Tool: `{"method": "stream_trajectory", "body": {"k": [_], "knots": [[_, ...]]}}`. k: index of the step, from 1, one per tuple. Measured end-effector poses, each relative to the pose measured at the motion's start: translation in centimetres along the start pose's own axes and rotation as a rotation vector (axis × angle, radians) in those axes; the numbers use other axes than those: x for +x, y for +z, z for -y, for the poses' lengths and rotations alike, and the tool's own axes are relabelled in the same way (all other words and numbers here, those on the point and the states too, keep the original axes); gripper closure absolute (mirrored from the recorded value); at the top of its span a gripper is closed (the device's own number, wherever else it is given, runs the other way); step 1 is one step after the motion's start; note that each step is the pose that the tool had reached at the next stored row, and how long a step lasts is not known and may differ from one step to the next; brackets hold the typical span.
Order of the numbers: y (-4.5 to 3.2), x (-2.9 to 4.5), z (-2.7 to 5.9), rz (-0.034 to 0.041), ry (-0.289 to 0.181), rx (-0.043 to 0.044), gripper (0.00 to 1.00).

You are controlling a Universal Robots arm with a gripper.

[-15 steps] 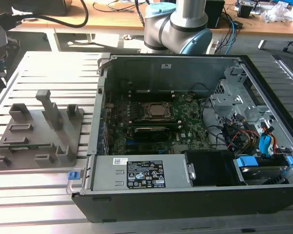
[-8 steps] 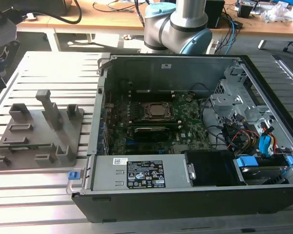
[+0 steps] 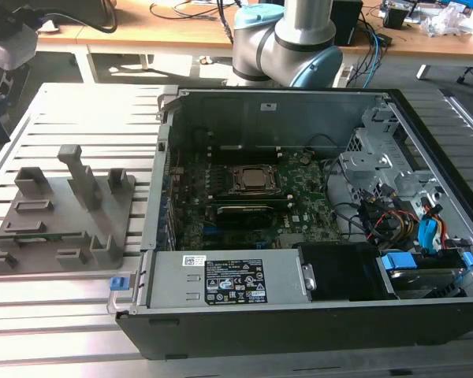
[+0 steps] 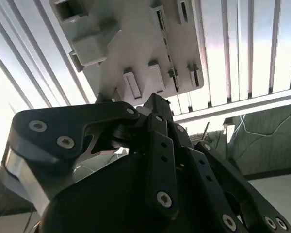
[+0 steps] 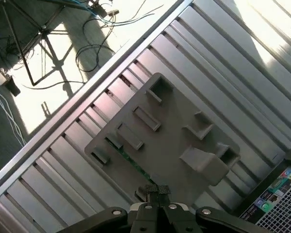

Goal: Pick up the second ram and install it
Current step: 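Pick up the second ram and move it above second insertion slot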

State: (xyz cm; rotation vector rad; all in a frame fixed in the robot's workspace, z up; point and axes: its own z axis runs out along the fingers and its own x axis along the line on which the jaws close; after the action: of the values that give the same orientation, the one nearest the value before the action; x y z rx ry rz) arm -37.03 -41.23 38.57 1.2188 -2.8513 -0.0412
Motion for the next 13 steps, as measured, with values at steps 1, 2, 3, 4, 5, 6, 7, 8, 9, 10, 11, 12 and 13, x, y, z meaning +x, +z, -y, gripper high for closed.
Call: {"method": "stream_trajectory", "body": {"k": [1, 2, 3, 4, 5, 6, 7, 8, 9, 10, 11, 12, 13], "knots": [[0.00, 0.00, 0.00, -0.0007, -0.018, 0.0005, 0.89], [0.00, 0.00, 0.00, -0.0021, -0.054, 0.0015, 0.89], [0.00, 0.00, 0.00, -0.0028, -0.071, 0.0019, 0.89], [0.00, 0.00, 0.00, -0.0036, -0.090, 0.0025, 0.89], [0.00, 0.00, 0.00, -0.0051, -0.126, 0.0034, 0.89], [0.00, 0.00, 0.00, -0.0060, -0.150, 0.0040, 0.89], [0.00, 0.00, 0.00, -0.0067, -0.165, 0.0044, 0.89], [0.00, 0.00, 0.00, -0.0081, -0.202, 0.0055, 0.89], [0.00, 0.00, 0.00, -0.0094, -0.236, 0.0063, 0.89], [0.00, 0.00, 0.00, -0.0105, -0.262, 0.0071, 0.89], [0.00, 0.00, 0.00, -0.0125, -0.309, 0.0083, 0.89], [0.00, 0.00, 0.00, -0.0144, -0.357, 0.0096, 0.89], [0.00, 0.00, 0.00, -0.0156, -0.389, 0.0105, 0.89]]}}
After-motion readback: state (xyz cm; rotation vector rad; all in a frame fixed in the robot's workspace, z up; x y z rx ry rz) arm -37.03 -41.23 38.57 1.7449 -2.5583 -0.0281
